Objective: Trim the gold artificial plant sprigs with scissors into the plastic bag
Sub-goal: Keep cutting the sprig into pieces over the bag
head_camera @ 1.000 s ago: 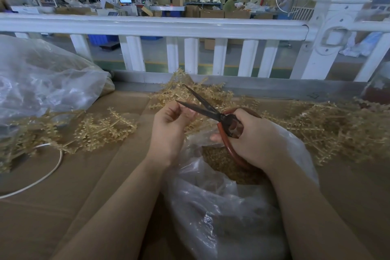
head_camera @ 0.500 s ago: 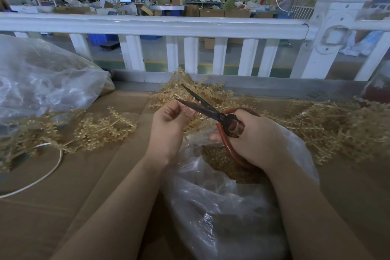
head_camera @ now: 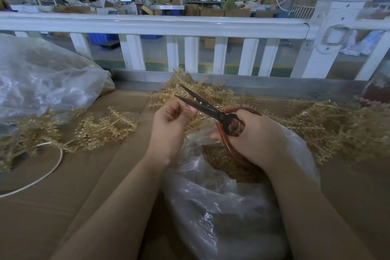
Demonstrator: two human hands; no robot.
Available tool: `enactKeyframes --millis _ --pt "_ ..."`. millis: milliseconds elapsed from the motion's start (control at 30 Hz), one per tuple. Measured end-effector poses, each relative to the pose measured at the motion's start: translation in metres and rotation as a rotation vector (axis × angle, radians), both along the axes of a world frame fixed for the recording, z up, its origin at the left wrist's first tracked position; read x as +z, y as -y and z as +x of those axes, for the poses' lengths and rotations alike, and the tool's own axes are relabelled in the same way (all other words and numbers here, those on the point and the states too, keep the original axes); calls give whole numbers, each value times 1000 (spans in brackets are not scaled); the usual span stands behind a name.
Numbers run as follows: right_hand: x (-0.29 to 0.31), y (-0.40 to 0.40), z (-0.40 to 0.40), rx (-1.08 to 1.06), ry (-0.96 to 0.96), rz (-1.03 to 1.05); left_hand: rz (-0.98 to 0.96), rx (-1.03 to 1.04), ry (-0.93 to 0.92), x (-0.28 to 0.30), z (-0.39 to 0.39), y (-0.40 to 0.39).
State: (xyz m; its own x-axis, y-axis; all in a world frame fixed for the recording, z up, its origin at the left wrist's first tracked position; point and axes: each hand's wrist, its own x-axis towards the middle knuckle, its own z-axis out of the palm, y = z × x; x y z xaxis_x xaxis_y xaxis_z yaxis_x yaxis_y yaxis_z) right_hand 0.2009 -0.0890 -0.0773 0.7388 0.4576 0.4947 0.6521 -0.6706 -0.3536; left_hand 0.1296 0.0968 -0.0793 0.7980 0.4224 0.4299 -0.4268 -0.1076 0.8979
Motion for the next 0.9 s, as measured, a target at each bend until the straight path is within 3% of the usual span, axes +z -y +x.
enactKeyframes --millis 900 --pt "0 3 0 33 56 32 -20 -51 17 4 -4 3"
